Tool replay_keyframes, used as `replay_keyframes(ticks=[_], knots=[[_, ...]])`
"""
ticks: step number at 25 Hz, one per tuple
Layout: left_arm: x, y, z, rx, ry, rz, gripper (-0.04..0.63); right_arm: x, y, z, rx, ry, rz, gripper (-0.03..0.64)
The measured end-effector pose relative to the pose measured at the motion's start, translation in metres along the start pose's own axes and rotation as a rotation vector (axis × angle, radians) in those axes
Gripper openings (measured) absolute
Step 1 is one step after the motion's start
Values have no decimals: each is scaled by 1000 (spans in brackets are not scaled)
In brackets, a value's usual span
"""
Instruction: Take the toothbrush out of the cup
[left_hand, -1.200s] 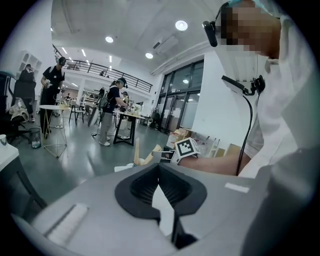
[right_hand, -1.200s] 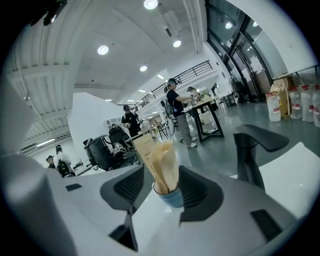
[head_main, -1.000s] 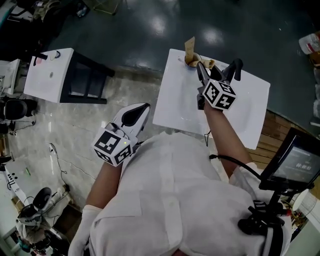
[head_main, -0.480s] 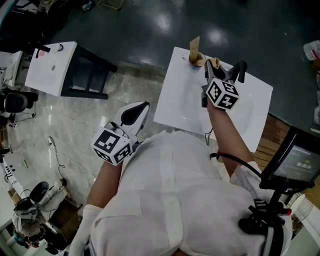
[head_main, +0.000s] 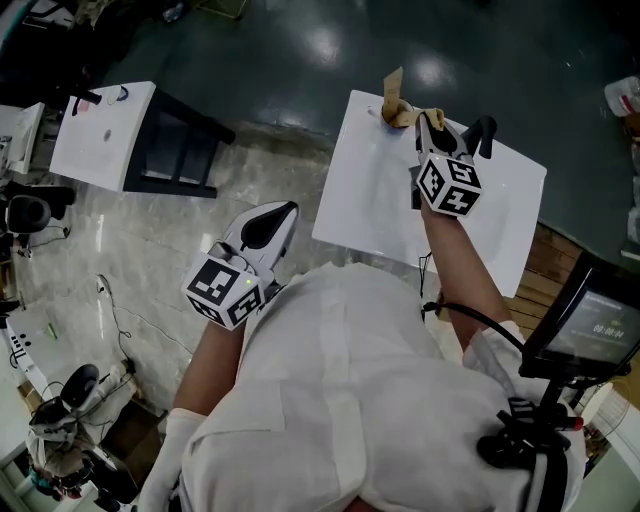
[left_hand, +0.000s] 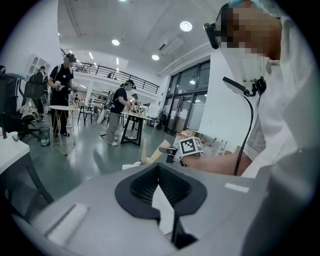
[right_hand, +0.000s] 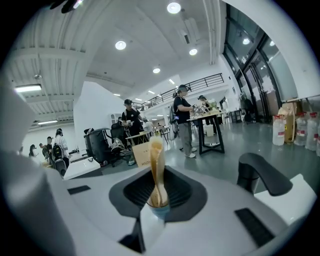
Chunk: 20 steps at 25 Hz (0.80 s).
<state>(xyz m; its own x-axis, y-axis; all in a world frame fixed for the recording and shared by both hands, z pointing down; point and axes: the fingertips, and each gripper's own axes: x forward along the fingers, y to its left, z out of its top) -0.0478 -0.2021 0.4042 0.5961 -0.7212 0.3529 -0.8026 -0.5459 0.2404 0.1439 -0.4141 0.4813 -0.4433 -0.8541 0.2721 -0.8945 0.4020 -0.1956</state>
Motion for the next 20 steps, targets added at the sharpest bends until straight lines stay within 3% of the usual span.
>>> replay_keyframes(ticks=[20], knots=[[-68, 0, -16, 18, -41, -55, 6, -66, 38, 49, -73, -107, -50, 48]])
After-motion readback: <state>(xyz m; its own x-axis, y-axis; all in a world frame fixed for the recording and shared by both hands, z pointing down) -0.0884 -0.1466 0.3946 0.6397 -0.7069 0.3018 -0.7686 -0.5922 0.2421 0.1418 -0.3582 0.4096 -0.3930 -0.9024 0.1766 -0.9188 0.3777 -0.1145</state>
